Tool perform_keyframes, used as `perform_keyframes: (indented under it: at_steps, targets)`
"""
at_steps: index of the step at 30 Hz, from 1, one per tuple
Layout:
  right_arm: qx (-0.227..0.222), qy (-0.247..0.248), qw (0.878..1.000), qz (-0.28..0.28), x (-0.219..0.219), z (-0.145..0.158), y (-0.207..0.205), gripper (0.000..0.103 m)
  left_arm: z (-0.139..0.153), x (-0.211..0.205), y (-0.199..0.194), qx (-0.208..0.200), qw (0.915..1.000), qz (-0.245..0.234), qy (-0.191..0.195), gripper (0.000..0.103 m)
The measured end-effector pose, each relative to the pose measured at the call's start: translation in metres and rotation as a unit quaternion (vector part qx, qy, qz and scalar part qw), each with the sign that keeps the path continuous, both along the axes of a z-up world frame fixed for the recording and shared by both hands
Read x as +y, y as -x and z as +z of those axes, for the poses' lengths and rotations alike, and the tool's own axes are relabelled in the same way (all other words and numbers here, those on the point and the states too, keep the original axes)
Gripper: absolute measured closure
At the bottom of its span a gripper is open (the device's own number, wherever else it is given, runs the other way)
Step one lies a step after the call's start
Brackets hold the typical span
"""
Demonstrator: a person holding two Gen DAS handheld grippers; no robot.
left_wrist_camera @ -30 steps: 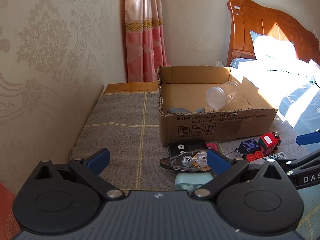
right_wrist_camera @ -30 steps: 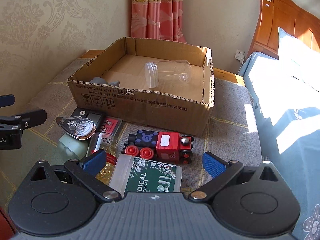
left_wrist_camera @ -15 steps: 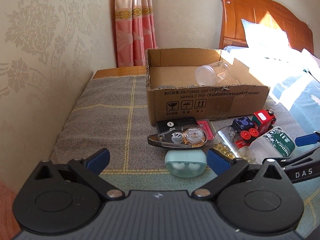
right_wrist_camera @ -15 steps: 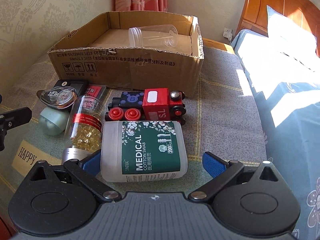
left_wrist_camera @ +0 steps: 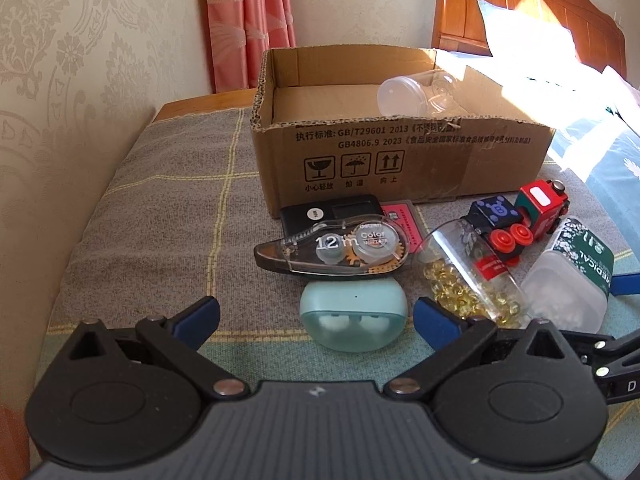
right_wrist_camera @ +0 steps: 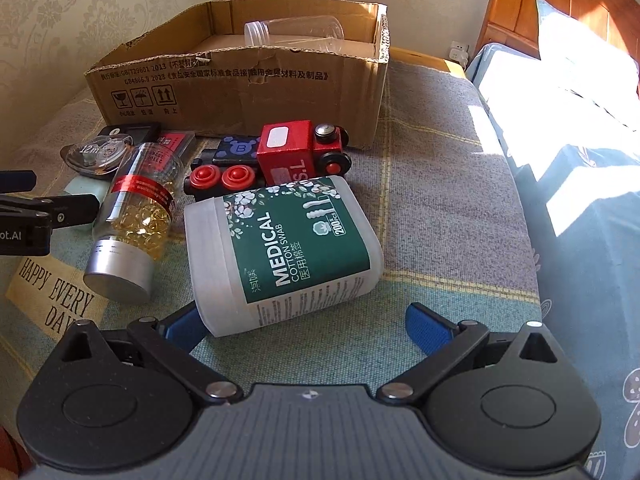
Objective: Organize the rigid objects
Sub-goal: 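Grasp the light blue round case with the left tool while the right tool approaches the white MEDICAL bottle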
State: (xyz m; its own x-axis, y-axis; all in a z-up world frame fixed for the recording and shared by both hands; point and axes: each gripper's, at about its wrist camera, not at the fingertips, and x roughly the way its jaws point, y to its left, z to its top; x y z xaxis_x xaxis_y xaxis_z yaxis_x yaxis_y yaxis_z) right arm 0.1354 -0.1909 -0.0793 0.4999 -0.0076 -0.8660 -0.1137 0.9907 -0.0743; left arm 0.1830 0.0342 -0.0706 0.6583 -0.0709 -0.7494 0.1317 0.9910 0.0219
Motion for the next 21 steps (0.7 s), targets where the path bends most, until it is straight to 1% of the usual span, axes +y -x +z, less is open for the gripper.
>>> perform_keyframes:
  at_steps: [3,5,10,14,17,19,21]
  targets:
    - [-0.012,-0.001,1.000,0.004,0.000,-0.001,0.004,0.000,-0.006,0.000,-0.007,0.010,0.9999,0.005,0.009,0.001]
    - [-0.016,-0.002,1.000,0.007,-0.001,-0.001,0.005,0.000,-0.011,0.001,-0.012,0.027,0.9995,0.010,0.014,0.001]
    - [-0.014,-0.003,1.000,0.014,-0.002,0.001,0.005,0.000,-0.013,0.012,-0.003,0.030,0.9992,0.021,0.013,0.000]
    - [-0.015,-0.003,1.000,0.015,-0.002,0.002,0.005,0.000,-0.011,0.031,0.006,0.040,0.9981,0.045,0.013,0.000]
    - [-0.016,-0.003,1.000,0.018,-0.002,0.002,0.006,0.000,-0.010,0.040,0.008,0.052,0.9958,0.074,0.015,0.000]
    - [-0.018,-0.003,1.000,0.018,-0.002,0.002,0.006,0.000,-0.008,0.039,0.007,0.059,0.9945,0.085,0.015,0.000]
    - [-0.020,-0.003,1.000,0.017,-0.002,0.001,0.007,0.000,-0.008,0.033,0.005,0.055,0.9947,0.086,0.015,0.000]
